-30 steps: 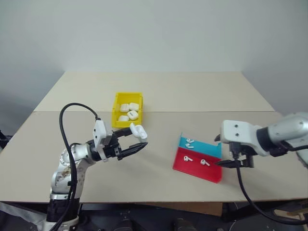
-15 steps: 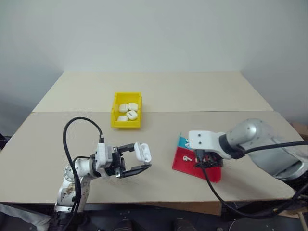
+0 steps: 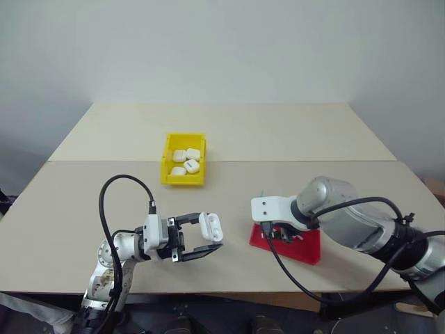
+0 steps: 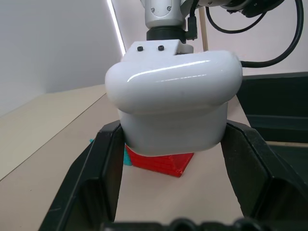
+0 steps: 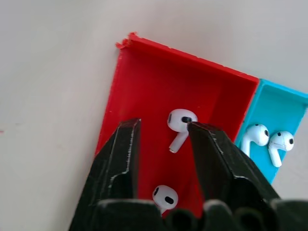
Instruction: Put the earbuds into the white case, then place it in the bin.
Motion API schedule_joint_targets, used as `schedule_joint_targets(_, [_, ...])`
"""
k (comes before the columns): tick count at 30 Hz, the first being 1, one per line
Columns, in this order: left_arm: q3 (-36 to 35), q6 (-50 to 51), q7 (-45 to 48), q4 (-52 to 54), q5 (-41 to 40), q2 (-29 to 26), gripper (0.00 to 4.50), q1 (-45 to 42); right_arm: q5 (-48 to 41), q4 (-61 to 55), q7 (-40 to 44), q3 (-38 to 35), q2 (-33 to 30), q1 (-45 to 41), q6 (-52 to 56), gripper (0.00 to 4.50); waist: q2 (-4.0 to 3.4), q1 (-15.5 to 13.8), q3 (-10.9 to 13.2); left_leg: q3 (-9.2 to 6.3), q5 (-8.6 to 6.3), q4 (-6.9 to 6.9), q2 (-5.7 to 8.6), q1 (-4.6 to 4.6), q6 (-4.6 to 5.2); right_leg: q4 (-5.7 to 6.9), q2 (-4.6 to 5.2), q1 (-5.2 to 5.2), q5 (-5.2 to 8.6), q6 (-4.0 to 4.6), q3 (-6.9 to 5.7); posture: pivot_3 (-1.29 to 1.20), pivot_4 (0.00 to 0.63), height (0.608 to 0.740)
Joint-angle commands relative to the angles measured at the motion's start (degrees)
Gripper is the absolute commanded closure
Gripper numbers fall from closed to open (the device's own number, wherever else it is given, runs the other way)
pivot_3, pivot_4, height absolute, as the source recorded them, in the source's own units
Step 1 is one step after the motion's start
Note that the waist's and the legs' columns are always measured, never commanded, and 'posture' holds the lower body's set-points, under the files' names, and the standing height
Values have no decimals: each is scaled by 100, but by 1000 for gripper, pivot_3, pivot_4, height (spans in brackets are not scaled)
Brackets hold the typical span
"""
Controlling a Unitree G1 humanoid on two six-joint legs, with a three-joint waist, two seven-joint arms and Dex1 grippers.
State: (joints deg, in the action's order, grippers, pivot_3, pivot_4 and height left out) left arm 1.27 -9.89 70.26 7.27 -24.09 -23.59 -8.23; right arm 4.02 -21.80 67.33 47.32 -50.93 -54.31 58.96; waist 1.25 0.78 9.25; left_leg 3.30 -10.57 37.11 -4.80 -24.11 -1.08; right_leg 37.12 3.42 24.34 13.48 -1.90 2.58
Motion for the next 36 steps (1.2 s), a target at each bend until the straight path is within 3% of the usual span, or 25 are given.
schedule_joint_targets(1, [29,-135,-97,210,-13,-71,1757,26,180,-64,-6,-57,36,-116,-27,2574,0,2,0,0,0,0,0,0,0,0,0,1,0,0,0,0,150,740])
schedule_joint_targets(36, [233,-208,-504,228,207,-377,1757,65,793,487,-2,203,465,49,-109,2574,0,6,0,1,0,-5,-1,-1,0,-1,0,5,1,2,-2,0,150,740])
